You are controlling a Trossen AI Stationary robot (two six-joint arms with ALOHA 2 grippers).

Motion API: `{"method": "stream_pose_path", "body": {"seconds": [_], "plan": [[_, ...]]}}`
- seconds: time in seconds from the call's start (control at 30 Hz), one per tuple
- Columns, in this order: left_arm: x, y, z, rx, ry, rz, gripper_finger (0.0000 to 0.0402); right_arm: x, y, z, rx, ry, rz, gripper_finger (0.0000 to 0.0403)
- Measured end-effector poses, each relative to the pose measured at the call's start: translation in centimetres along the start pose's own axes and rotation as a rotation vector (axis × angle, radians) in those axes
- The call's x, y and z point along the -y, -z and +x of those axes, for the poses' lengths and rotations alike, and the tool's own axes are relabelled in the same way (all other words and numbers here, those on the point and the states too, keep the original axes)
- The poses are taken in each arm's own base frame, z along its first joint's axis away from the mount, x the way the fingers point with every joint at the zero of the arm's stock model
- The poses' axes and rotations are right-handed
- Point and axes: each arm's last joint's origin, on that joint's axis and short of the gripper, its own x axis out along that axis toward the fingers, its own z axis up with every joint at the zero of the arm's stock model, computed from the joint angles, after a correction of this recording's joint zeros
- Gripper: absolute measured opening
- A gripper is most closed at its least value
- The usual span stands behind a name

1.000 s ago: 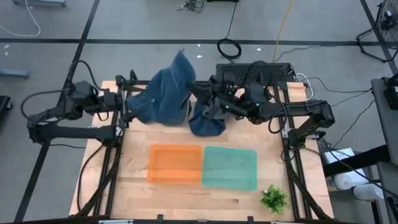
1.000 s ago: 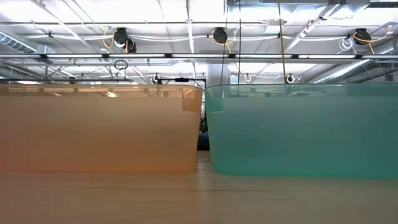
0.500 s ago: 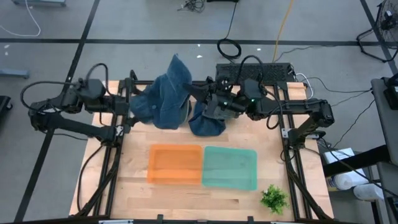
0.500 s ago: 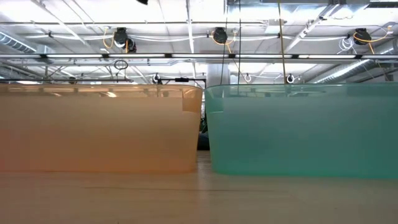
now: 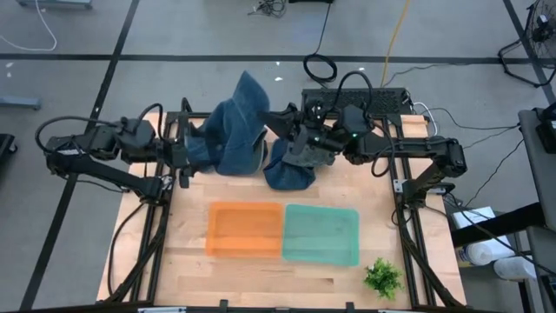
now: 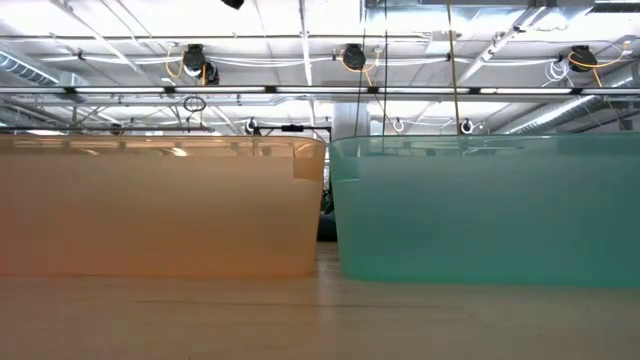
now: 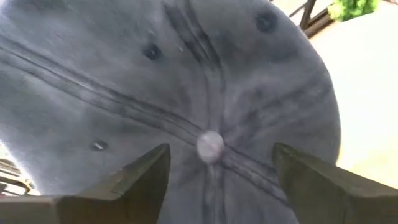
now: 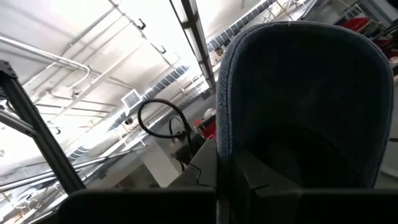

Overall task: Pick & Place hat
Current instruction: Put the right blue cap into the orange bin

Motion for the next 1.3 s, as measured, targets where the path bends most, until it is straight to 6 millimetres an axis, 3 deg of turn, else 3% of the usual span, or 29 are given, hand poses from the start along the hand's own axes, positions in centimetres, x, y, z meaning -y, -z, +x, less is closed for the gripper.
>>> {"method": "stream_pose_path", "body": {"seconds": [0.47, 0.83, 1.3], "plan": [[0.5, -0.2, 1.4, -0.032, 0.035, 0.0, 0.019, -0.2, 0.1, 0.0, -0.032, -0.046, 0.03, 0.0], [0.8, -0.4, 2.6, -0.036, 0.038, -0.029, 0.0151, -0.2, 0.2, 0.0, -0.052, -0.061, 0.045, 0.0], [0.8, -0.9, 3.5, -0.013, 0.031, -0.126, 0.0006, -0.1, 0.4, 0.0, -0.088, -0.064, 0.051, 0.0]]}}
